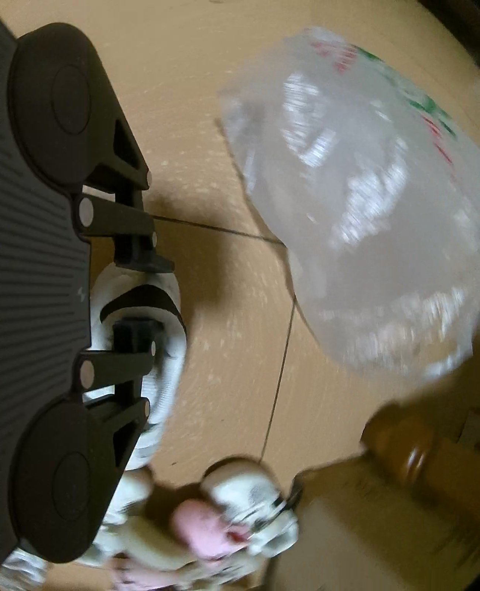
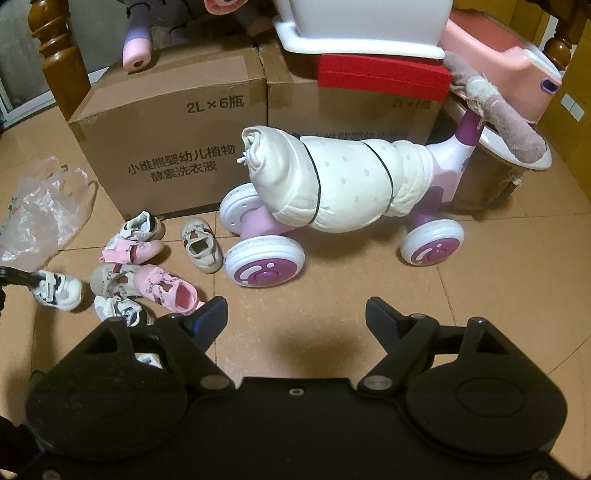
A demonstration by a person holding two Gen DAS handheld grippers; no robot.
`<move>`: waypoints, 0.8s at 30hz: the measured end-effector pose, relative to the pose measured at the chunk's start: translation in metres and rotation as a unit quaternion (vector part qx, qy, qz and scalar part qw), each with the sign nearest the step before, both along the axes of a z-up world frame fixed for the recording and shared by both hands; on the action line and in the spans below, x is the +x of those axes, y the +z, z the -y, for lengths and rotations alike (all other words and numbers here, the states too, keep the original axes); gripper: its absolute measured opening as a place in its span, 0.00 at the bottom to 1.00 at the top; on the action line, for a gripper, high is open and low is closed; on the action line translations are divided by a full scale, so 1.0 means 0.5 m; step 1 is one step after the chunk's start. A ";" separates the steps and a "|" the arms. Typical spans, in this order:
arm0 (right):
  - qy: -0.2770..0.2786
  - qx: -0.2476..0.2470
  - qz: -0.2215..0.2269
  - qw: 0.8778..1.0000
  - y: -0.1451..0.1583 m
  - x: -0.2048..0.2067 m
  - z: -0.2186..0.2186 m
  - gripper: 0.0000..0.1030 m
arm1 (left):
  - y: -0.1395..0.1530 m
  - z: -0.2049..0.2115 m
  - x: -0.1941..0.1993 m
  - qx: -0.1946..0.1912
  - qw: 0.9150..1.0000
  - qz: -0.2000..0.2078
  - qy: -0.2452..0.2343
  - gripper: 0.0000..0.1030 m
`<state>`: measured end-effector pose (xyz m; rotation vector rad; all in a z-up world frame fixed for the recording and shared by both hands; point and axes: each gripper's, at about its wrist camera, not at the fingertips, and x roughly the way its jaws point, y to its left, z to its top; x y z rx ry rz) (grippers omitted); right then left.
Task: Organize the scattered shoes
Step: 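Lower the black-striped sneaker beside its matching shoe and open the left tool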
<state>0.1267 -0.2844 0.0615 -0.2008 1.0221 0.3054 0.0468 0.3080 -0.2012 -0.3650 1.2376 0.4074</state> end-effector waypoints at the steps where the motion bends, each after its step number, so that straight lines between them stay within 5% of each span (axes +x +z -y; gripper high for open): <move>1: 0.001 0.002 0.000 1.000 0.002 -0.001 0.000 0.81 | 0.020 0.012 0.006 0.013 0.999 -0.003 -0.043 0.22; 6: 0.022 0.001 -0.010 1.000 -0.001 -0.012 -0.011 0.81 | 0.106 0.051 0.025 0.040 0.989 0.008 -0.140 0.22; 12: 0.044 -0.026 -0.031 0.998 -0.023 -0.026 -0.010 0.81 | 0.196 0.157 0.052 0.051 0.959 0.026 -0.277 0.22; 15: 0.039 -0.036 -0.028 0.998 -0.024 -0.029 0.005 0.81 | 0.235 0.255 0.069 0.057 0.925 0.034 -0.375 0.22; 16: 0.036 -0.034 -0.027 0.998 -0.021 -0.030 0.011 0.81 | 0.249 0.306 0.078 0.057 0.905 0.037 -0.421 0.22; 18: 0.031 -0.032 -0.025 0.999 -0.014 -0.032 0.024 0.81 | 0.260 0.372 0.088 0.056 0.879 0.041 -0.472 0.22; 19: 0.029 -0.031 -0.024 0.999 -0.011 -0.033 0.030 0.81 | 0.266 0.430 0.095 0.054 0.857 0.045 -0.511 0.22; 23: 0.022 -0.030 -0.022 0.999 -0.007 -0.036 0.049 0.81 | 0.258 0.596 0.098 0.039 0.796 0.059 -0.601 0.22; 24: 0.021 -0.031 -0.022 0.999 -0.008 -0.037 0.058 0.81 | 0.252 0.619 0.096 0.037 0.786 0.060 -0.614 0.22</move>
